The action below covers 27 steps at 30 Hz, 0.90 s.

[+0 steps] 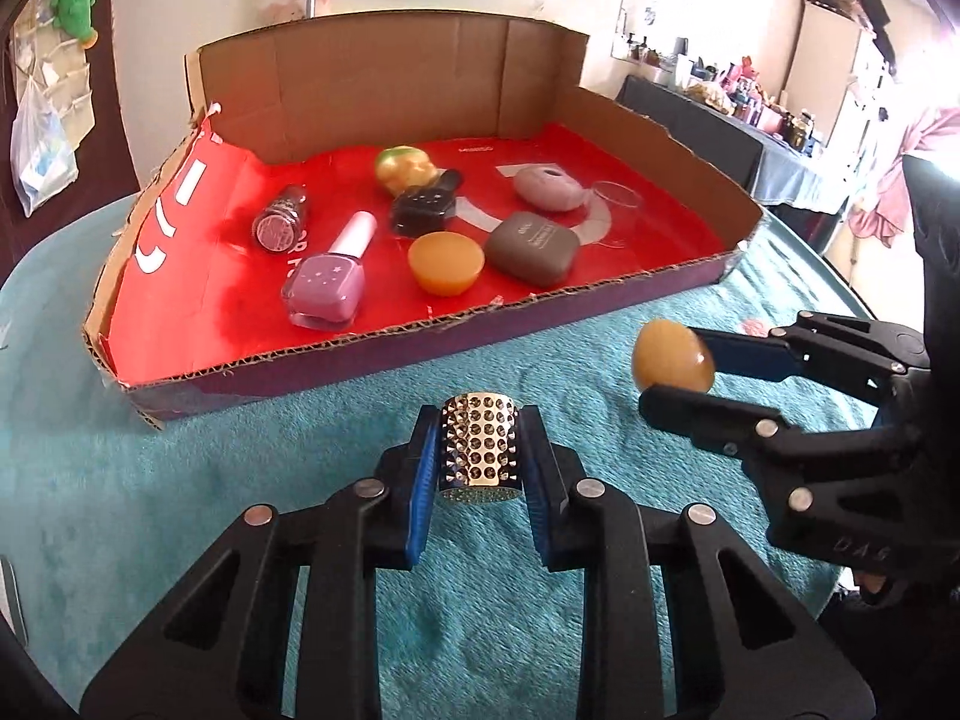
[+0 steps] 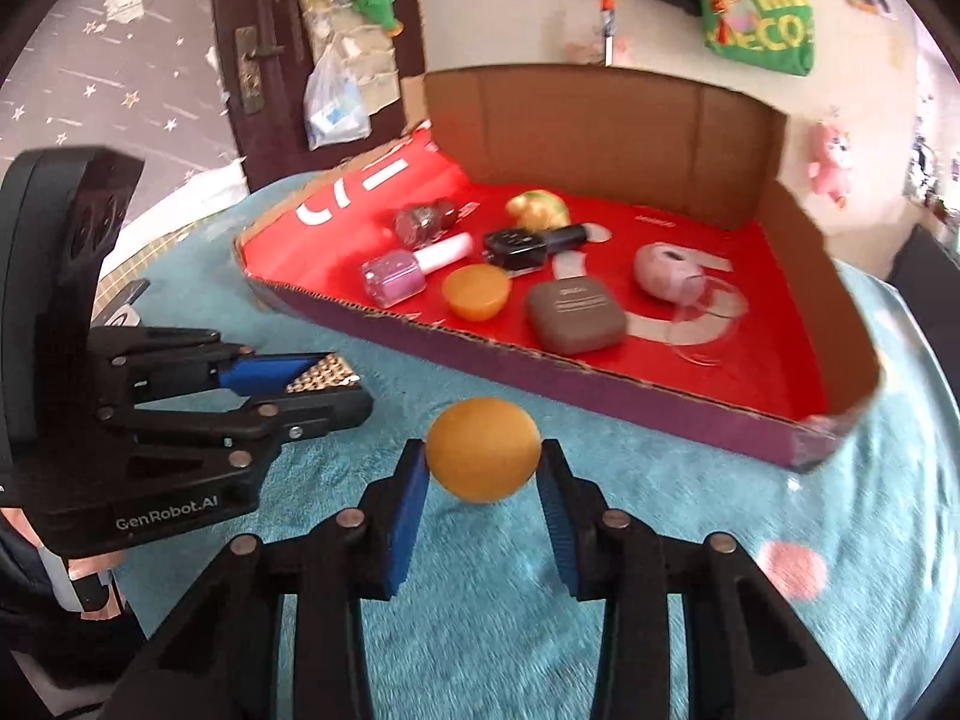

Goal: Organize rigid objects
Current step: 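Carry the gold cylinder with the left tool while the right tool carries the orange puff into the box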

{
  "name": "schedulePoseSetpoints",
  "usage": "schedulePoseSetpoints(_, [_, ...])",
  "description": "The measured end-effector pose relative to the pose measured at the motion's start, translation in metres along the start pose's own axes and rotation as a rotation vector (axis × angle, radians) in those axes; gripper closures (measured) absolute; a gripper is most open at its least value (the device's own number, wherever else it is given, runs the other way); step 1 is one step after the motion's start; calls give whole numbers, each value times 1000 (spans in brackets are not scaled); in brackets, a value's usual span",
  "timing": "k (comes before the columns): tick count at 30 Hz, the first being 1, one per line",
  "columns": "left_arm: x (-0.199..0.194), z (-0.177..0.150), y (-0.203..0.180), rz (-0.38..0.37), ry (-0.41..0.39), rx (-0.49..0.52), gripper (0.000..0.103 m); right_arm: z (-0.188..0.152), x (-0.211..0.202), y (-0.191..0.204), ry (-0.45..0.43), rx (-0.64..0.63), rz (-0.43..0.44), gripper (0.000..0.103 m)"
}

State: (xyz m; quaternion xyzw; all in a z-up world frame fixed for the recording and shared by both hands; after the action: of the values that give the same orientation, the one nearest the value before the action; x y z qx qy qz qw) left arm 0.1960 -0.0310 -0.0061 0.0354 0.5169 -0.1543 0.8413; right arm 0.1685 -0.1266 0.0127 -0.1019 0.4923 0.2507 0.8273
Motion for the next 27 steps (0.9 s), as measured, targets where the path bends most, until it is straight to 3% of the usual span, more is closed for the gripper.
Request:
schedulePoseSetpoints(18, [3, -3, -4, -10, 14, -3, 79, -11, -1, -8, 11, 42, -9, 63])
schedulePoseSetpoints(21, [-2, -1, -5, -40, 12, -8, 79, -9, -3, -10, 2, 49, -6, 63])
schedulePoseSetpoints(27, [-34, 43, -9, -129, -52, 31, 79, 33, -38, -24, -71, 62, 42, 63])
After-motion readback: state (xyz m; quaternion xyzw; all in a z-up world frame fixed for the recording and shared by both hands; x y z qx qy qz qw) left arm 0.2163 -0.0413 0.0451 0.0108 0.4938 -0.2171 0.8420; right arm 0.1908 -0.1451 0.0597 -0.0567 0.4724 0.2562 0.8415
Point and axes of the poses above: each gripper's, at about its wrist camera, not at the fingertips, and x roughly the way its jaws point, y to its left, z to its top, the point moved 9 cm from there along x, roughly the way its jaws point, and after that the axes turned 15 degrees about y, right-handed, at the moved point
